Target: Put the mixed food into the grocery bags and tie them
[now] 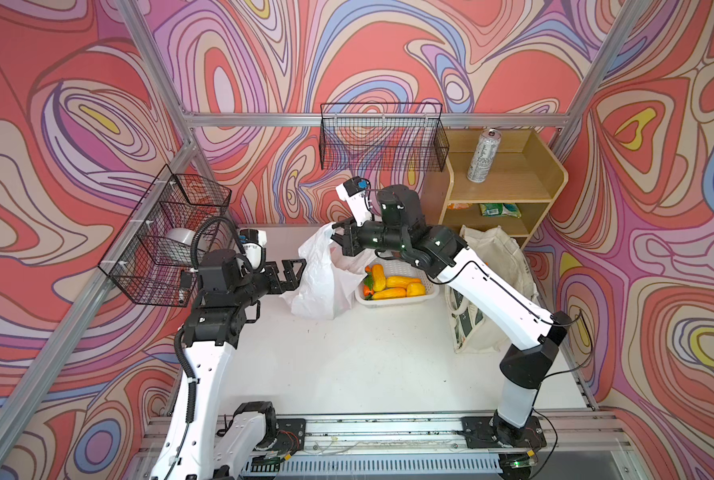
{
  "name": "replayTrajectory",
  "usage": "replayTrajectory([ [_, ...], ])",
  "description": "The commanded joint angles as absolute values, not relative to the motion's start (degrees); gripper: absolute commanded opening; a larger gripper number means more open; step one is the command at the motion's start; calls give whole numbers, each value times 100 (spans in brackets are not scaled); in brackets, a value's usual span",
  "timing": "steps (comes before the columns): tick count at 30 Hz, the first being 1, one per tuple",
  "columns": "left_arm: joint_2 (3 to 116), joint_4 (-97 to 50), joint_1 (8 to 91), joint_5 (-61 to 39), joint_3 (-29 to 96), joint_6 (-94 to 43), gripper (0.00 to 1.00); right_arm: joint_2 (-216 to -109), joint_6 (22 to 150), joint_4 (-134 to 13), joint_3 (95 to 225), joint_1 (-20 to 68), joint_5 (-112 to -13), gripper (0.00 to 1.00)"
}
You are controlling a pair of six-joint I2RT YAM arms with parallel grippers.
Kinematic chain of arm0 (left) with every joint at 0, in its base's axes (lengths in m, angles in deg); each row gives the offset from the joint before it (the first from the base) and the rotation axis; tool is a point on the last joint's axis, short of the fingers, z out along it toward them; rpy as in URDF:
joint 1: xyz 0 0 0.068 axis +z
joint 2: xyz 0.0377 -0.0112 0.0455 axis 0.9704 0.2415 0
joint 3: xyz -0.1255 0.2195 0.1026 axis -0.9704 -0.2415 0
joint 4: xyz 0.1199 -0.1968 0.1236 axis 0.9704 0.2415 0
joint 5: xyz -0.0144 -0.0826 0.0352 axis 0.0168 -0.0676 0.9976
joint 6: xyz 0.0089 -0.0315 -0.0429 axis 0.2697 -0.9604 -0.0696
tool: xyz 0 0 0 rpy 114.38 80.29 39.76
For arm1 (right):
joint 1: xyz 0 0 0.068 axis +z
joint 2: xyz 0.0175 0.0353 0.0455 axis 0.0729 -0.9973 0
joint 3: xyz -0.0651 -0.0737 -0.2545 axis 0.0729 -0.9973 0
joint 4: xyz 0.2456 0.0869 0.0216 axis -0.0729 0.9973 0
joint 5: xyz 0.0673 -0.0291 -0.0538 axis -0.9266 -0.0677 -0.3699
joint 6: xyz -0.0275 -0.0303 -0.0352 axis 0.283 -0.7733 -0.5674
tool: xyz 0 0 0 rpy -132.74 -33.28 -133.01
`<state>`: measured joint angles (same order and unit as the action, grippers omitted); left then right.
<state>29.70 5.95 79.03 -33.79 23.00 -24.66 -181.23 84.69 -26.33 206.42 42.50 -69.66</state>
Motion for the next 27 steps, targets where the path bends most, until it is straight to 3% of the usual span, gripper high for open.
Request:
replayTrajectory([
  [1, 2761, 85, 7910, -3861, 2320, -2202, 100, -18339, 8343, -2392, 20934, 4257, -7033, 0],
  [8, 2835, -204, 7667, -4319, 2424, -1831, 100, -18547, 8378, -2304, 21157, 4258, -7099, 0],
  [23, 4011, -1419, 6715, -3395, 2413, -1728, 99, -18541, 8595, -2412, 21358, 4257, -7351, 0],
  [25, 4075, -1806, 6706, -3291, 2189, -1987, 92, -18521, 8649, -2476, 21308, 4257, -7415, 0],
  [27, 4121, -2286, 6706, -3249, 1932, -2323, 76, -18501, 8709, -2536, 21222, 4253, -7470, 0],
])
